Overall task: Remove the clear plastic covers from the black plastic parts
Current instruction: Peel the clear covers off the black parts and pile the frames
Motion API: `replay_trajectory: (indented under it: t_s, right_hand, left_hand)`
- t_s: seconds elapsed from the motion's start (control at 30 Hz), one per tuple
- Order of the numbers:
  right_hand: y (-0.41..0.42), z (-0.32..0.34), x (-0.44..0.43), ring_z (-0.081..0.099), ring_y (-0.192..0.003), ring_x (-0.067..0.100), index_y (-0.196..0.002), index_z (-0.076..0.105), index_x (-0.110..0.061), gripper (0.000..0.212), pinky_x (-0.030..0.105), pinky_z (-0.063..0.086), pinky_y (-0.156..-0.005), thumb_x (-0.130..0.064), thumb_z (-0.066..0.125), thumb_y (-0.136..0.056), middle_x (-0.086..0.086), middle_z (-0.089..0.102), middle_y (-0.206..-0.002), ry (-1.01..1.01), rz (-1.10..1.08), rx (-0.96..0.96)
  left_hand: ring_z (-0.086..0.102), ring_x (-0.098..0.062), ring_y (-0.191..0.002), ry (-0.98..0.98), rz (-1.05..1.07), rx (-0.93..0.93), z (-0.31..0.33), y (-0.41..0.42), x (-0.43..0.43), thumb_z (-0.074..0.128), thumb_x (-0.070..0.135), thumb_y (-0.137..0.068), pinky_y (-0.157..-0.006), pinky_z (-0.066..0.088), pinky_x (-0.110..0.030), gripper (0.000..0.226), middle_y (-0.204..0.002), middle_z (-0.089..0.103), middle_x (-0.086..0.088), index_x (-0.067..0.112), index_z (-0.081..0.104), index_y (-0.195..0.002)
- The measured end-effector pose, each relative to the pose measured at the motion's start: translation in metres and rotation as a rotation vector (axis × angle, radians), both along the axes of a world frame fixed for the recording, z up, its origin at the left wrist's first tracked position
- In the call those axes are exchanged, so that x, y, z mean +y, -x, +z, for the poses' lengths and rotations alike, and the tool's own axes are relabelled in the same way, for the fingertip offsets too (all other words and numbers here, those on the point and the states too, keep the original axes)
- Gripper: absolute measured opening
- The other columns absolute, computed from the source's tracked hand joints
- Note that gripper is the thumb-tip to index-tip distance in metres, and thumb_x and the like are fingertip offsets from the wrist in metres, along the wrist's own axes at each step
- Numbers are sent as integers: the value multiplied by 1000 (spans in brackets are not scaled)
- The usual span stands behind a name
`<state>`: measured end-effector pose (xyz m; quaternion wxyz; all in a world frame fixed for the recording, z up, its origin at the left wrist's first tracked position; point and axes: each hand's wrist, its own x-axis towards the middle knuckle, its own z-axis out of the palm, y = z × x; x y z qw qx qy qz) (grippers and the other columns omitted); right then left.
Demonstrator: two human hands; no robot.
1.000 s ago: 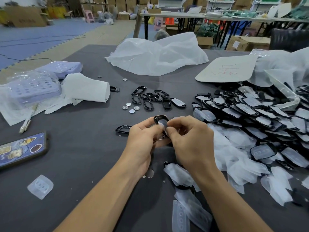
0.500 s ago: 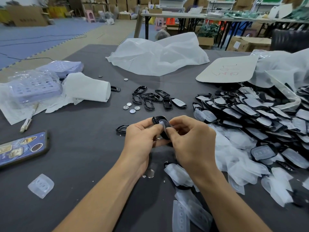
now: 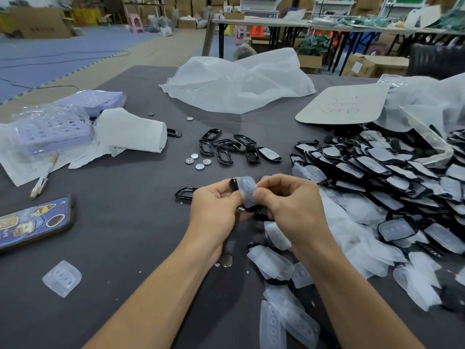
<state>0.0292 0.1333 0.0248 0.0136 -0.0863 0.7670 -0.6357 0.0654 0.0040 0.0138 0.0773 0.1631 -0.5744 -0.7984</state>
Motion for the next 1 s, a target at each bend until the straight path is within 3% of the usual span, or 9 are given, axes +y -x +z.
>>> replay_trajectory:
  t_s: [0.17, 0.37, 0.47, 0.6, 0.67, 0.77, 0.87, 1.0]
  right_hand:
    - [-1, -4, -3, 68, -61, -2, -68, 75, -29, 14, 15, 55, -61, -21, 83, -76, -19, 71, -62, -258, -191, 155]
    - [-3, -5, -5, 66, -60, -3, -67, 73, -28, 15, 12, 50, -63, -25, 85, -75, -22, 68, -62, -320, -259, 231]
    - [-4, -6, -6, 65, -61, -3, -67, 73, -28, 15, 11, 50, -64, -27, 85, -76, -23, 68, -62, -321, -279, 245]
    - [-4, -6, -6, 65, -60, -3, -66, 72, -27, 16, 8, 47, -61, -28, 85, -77, -23, 67, -61, -303, -281, 240]
    - [-5, -6, -7, 65, -60, -1, -66, 72, -26, 17, 10, 48, -60, -29, 85, -76, -20, 67, -60, -302, -280, 233]
    - [-5, -5, -7, 65, -62, 2, -68, 70, -26, 19, 15, 48, -59, -36, 84, -75, -15, 67, -60, -304, -293, 225]
    - [-3, -6, -4, 66, -66, 4, -74, 70, -27, 18, 27, 55, -67, -40, 82, -75, -14, 70, -66, -273, -232, 155]
    - [-2, -4, -5, 73, -71, 15, -75, 74, -27, 7, 47, 61, -77, -28, 81, -76, -8, 75, -70, -137, -101, 10]
  left_hand:
    - [74, -26, -77, -53, -76, 40, 0, 0, 3, 66, -10, -90, -69, 65, -34, 19, -91, 78, -21, 3, 79, -97]
    - [70, -33, -76, -123, -136, -3, 4, 0, 0, 44, -22, -81, -75, 64, -42, 45, -83, 72, -19, 3, 80, -92]
    - [59, -32, -74, -92, -144, -19, 5, -1, -1, 44, -18, -76, -77, 62, -41, 39, -76, 57, -15, -2, 76, -92]
    - [50, -13, -48, -69, -76, -10, 6, -2, 2, 54, -12, -87, -64, 61, -31, 22, -58, 45, -2, -5, 74, -85]
    - [55, -11, -45, -54, -62, -12, 6, -2, 3, 57, -6, -94, -58, 59, -28, 34, -54, 55, -1, 9, 80, -74]
    - [60, -14, -45, -81, -29, -15, 8, -2, 3, 57, -4, -96, -49, 55, -24, 33, -56, 63, -5, 10, 81, -77]
    - [68, -18, -59, -120, -12, 1, 8, -1, 2, 56, -2, -99, -58, 60, -27, 25, -71, 72, -9, 5, 80, -94]
    - [73, -11, -64, -105, -29, 39, 7, 0, 1, 54, -4, -100, -63, 60, -23, 23, -81, 79, -7, 4, 76, -106]
